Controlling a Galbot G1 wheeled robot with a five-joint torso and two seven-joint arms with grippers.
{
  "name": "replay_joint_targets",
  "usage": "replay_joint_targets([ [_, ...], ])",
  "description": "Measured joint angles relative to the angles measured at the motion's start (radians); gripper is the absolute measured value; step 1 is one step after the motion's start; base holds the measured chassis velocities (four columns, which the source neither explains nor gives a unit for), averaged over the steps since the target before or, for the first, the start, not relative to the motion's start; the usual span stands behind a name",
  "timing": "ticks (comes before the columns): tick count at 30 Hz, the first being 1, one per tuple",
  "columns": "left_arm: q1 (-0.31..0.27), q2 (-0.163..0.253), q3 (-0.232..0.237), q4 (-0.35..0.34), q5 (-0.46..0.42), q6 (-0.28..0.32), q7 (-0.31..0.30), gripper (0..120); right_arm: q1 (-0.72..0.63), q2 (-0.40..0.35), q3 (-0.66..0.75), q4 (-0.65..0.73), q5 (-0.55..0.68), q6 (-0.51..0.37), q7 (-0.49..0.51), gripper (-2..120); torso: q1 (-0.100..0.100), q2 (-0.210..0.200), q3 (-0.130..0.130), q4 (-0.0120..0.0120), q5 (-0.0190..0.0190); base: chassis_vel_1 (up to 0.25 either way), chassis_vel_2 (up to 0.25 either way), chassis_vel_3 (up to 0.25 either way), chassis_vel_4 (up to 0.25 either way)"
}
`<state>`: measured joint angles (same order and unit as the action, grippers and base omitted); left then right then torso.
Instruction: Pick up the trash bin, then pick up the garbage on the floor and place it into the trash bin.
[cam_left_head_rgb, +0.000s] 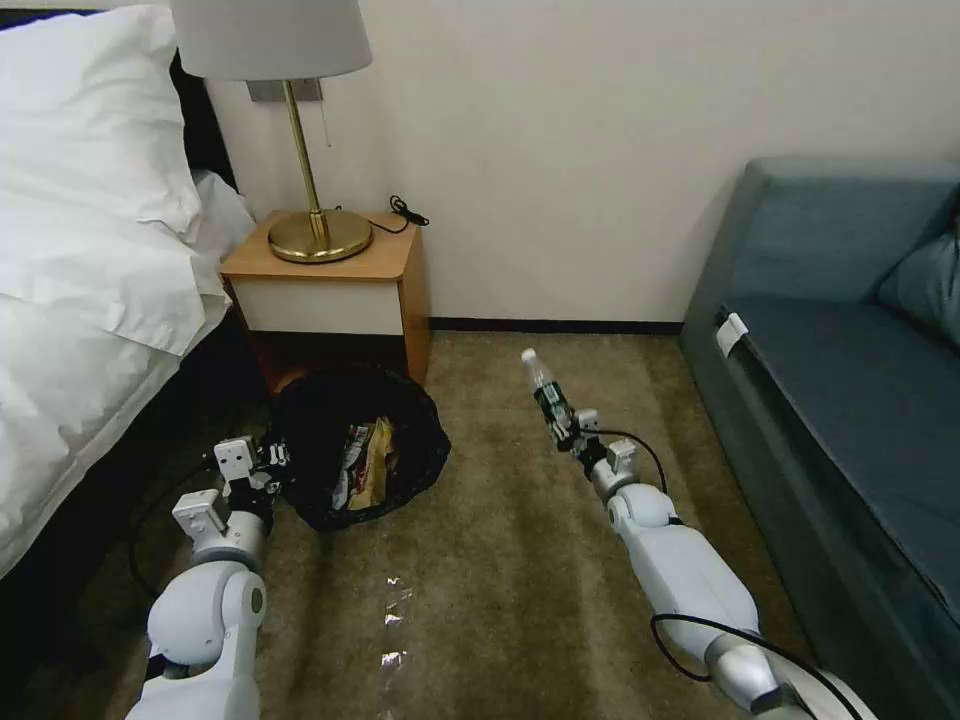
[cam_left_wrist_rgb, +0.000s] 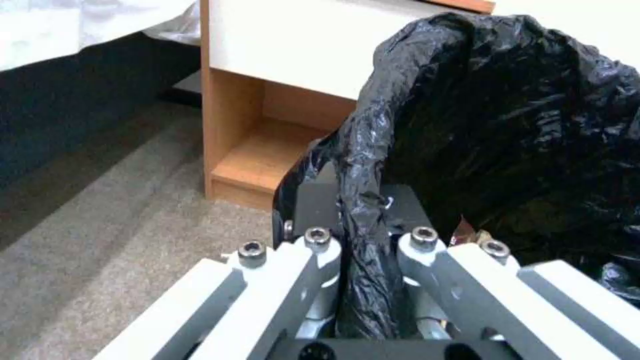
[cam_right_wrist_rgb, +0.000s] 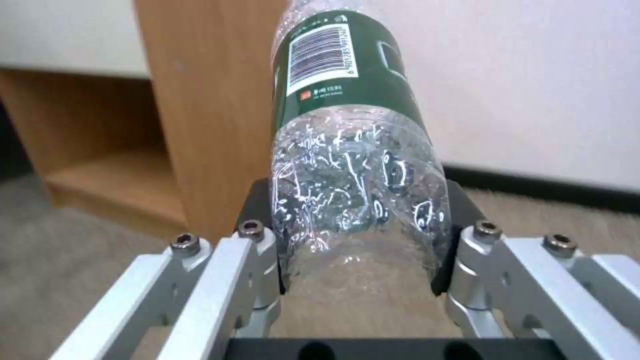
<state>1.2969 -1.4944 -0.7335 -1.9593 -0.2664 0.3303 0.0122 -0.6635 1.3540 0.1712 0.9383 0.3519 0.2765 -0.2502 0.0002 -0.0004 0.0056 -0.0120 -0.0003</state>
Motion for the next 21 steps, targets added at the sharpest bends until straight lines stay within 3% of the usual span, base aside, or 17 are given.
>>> replay_joint_targets([
  [4, -0.001, -0.001, 0.003, 0.001, 0.000, 0.000, 0.000, 5, -0.010, -0.005, -0.024, 0.053, 0.008, 0.000, 0.013, 34, 0.000, 0.000, 0.000, 0.0000, 0.0000, 0.000, 0.000, 0.000, 0.000],
  [12, 0.005, -0.003, 0.002, 0.009, 0.001, -0.002, 0.000, 5, -0.074, -0.026, -0.127, 0.340, 0.058, -0.034, 0.067, 34, 0.000, 0.000, 0.000, 0.0002, 0.0000, 0.000, 0.000, 0.000, 0.000],
  [21, 0.000, -0.006, 0.007, 0.002, 0.000, -0.003, 0.000, 5, -0.091, -0.048, -0.202, 0.526, 0.068, -0.065, 0.101, 34, 0.000, 0.000, 0.000, 0.0000, 0.0000, 0.000, 0.000, 0.000, 0.000],
])
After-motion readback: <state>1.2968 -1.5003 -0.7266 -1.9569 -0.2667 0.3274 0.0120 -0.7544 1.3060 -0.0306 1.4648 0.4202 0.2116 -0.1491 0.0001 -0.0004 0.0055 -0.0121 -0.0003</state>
